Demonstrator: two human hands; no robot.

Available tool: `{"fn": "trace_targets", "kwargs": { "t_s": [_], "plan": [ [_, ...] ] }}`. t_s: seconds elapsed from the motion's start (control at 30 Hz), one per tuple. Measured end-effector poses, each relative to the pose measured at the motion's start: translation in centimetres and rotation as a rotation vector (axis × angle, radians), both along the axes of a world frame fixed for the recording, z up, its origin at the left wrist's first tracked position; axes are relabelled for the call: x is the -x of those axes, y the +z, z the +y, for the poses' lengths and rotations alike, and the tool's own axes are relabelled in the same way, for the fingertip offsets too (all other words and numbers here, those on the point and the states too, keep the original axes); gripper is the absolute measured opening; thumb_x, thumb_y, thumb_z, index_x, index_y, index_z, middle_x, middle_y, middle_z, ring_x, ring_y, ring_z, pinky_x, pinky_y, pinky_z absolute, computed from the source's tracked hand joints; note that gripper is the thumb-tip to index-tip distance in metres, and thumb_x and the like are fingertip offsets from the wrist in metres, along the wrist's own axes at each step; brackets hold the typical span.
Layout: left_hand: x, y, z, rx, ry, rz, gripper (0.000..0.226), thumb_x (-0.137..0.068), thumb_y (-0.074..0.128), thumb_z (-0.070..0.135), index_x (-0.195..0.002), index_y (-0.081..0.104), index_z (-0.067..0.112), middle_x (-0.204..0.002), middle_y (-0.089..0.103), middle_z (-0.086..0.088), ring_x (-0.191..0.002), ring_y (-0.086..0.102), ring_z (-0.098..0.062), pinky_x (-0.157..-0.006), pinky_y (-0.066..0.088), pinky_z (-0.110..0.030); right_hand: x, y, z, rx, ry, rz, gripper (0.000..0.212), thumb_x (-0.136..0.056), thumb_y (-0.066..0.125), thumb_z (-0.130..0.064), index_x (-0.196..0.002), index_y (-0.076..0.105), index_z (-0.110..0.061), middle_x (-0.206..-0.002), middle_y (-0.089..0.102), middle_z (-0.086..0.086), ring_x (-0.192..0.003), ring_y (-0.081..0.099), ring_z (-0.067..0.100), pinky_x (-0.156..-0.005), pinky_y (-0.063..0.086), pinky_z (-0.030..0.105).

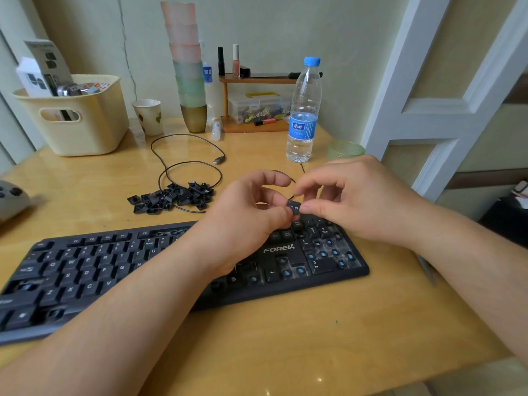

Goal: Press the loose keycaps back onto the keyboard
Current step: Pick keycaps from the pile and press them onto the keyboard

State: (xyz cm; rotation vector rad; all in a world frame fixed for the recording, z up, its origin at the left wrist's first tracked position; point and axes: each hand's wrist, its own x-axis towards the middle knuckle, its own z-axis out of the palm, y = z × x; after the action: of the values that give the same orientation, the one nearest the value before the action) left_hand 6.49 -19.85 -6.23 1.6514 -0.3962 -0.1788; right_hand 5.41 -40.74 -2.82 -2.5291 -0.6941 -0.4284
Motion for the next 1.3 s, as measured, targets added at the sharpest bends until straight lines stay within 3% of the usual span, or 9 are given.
{"fn": "trace_targets", "kwargs": {
  "t_s": [0.2, 0.37, 0.47, 0.57, 0.67, 0.77, 1.03, 1.17, 1.3],
  "plan": [
    [0.3, 0.0, -0.3, -0.041, -0.051, 0.006, 0.027, -0.092, 0.071, -0.002, -0.115, 0.068, 0.013, -0.08, 0.07, -0.003, -0.097, 0.073, -0.038, -0.1, 0.056, -0.051, 0.1, -0.1, 0.2, -0.061, -0.038, 0.044, 0.015, -0.084, 0.084, -0.025, -0.089, 0.078, -0.038, -0.076, 0.072, -0.017, -0.072, 0.068, 0.006, -0.067, 0.051, 0.025],
    [0.2, -0.1, -0.6, 0.049, 0.006, 0.015, 0.03, -0.09, 0.073, -0.002, -0.116, 0.067, 0.011, -0.082, 0.067, -0.009, -0.081, 0.069, -0.023, -0.102, 0.054, -0.055, -0.6, -0.1, 1.2, -0.317, -0.026, 0.236, 0.019, -0.087, 0.081, -0.008, -0.086, 0.077, -0.026, -0.078, 0.078, -0.002, -0.077, 0.076, 0.015, -0.085, 0.063, 0.044],
    [-0.2, -0.2, -0.4, 0.136, 0.052, 0.025, 0.039, -0.081, 0.077, 0.006, -0.117, 0.066, 0.015, -0.081, 0.066, -0.004, -0.084, 0.068, -0.025, -0.104, 0.052, -0.058, -1.1, 0.2, 1.6, -0.382, -0.003, 0.242, 0.018, -0.082, 0.085, -0.006, -0.088, 0.078, -0.022, -0.086, 0.079, -0.004, -0.084, 0.076, 0.014, -0.086, 0.062, 0.035],
    [-0.4, -0.3, -0.3, 0.205, 0.041, 0.054, 0.043, -0.08, 0.076, -0.003, -0.118, 0.064, 0.013, -0.082, 0.066, -0.005, -0.084, 0.064, -0.027, -0.104, 0.053, -0.054, -1.1, 0.6, 1.9, -0.359, 0.016, 0.254, 0.022, -0.078, 0.089, -0.009, -0.087, 0.078, -0.027, -0.086, 0.078, -0.008, -0.083, 0.075, 0.01, -0.08, 0.061, 0.027],
    [-0.5, -0.2, -0.3, 0.29, 0.035, 0.109, 0.039, -0.086, 0.067, -0.015, -0.117, 0.062, 0.008, -0.083, 0.065, -0.009, -0.083, 0.068, -0.025, -0.09, 0.059, -0.041, -1.2, 0.8, 1.9, -0.331, 0.004, 0.224, 0.025, -0.076, 0.09, -0.011, -0.09, 0.078, -0.027, -0.088, 0.078, -0.006, -0.083, 0.075, 0.011, -0.083, 0.063, 0.034],
    [-0.3, 0.1, -0.3, 0.34, 0.037, 0.161, 0.025, -0.095, 0.066, -0.004, -0.117, 0.061, 0.007, -0.092, 0.071, -0.014, -0.085, 0.074, -0.026, -0.082, 0.06, -0.032, -1.0, 1.1, 1.8, -0.294, 0.0, 0.148, 0.028, -0.074, 0.091, -0.01, -0.089, 0.076, -0.028, -0.088, 0.076, -0.007, -0.082, 0.074, 0.011, -0.08, 0.063, 0.037],
    [-0.2, 0.0, -0.3, 0.233, 0.043, 0.138, 0.029, -0.095, 0.07, 0.004, -0.123, 0.061, 0.009, -0.093, 0.076, -0.02, -0.083, 0.074, -0.023, -0.081, 0.061, -0.034, -0.6, 1.7, 1.4, -0.239, 0.046, 0.158, 0.043, -0.073, 0.091, -0.002, -0.093, 0.076, -0.036, -0.09, 0.073, -0.012, -0.087, 0.073, 0.01, -0.081, 0.063, 0.035],
    [-0.3, -0.1, -0.3, 0.166, 0.052, 0.111, 0.028, -0.094, 0.069, 0.004, -0.121, 0.063, 0.011, -0.088, 0.076, -0.014, -0.081, 0.073, -0.022, -0.082, 0.059, -0.036, -0.6, 1.9, 1.2, -0.119, 0.049, 0.13, 0.034, -0.076, 0.09, -0.01, -0.102, 0.079, -0.03, -0.095, 0.073, -0.009, -0.086, 0.072, 0.008, -0.081, 0.062, 0.033],
    [-0.3, -0.2, -0.4, 0.092, 0.058, 0.077, 0.04, -0.08, 0.072, 0.019, -0.119, 0.064, 0.017, -0.083, 0.076, -0.009, -0.078, 0.071, -0.022, -0.092, 0.06, -0.047, -0.6, 2.3, 1.1, 0.059, 0.076, 0.085, 0.025, -0.08, 0.088, -0.02, -0.104, 0.082, -0.024, -0.091, 0.071, -0.011, -0.084, 0.07, 0.009, -0.078, 0.059, 0.032]
  ]
}}
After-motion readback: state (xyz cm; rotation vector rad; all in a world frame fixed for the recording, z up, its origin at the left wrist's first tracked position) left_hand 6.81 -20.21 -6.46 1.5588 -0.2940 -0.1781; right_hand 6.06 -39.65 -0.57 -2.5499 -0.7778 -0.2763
